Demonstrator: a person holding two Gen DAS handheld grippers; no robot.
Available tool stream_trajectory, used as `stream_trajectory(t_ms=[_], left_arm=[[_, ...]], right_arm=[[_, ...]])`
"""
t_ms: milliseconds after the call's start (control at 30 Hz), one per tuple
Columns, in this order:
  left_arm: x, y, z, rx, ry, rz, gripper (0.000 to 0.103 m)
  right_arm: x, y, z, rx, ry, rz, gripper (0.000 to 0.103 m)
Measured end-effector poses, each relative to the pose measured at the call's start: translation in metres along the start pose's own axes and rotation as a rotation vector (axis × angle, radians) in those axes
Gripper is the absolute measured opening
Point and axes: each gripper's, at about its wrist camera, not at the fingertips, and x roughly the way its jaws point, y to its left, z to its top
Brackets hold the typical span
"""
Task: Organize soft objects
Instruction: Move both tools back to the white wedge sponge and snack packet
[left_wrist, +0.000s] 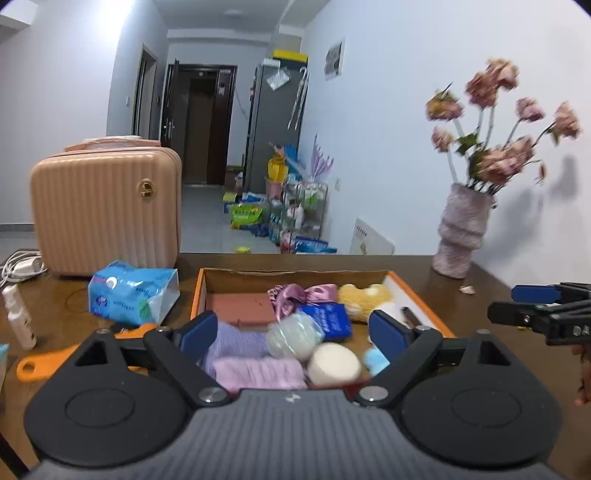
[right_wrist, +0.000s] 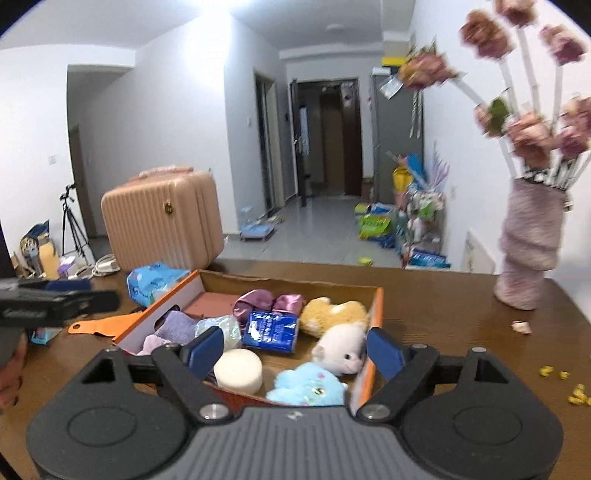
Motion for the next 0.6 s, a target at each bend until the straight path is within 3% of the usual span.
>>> stream_trajectory(t_ms=[300, 500, 600], left_arm=[[-0.102, -0.028, -0.077, 0.005, -0.075, 0.032, 0.095], [-0.134, -0.022, -0.128, -0.079, -0.018, 0.062, 0.095], [-0.134, -0.018, -0.137, -0.083, 0.005, 0.081, 0.095]], right_arm=[[-0.075, 0.02, -0.075, 0.041, -0.055, -0.027, 0.087], [-0.099, 0.032, -0.136, 0.016, -0.019, -0.133, 0.087], [-0.099, 0.029, -0.151, 0.066, 0.012, -0.12, 0.087]])
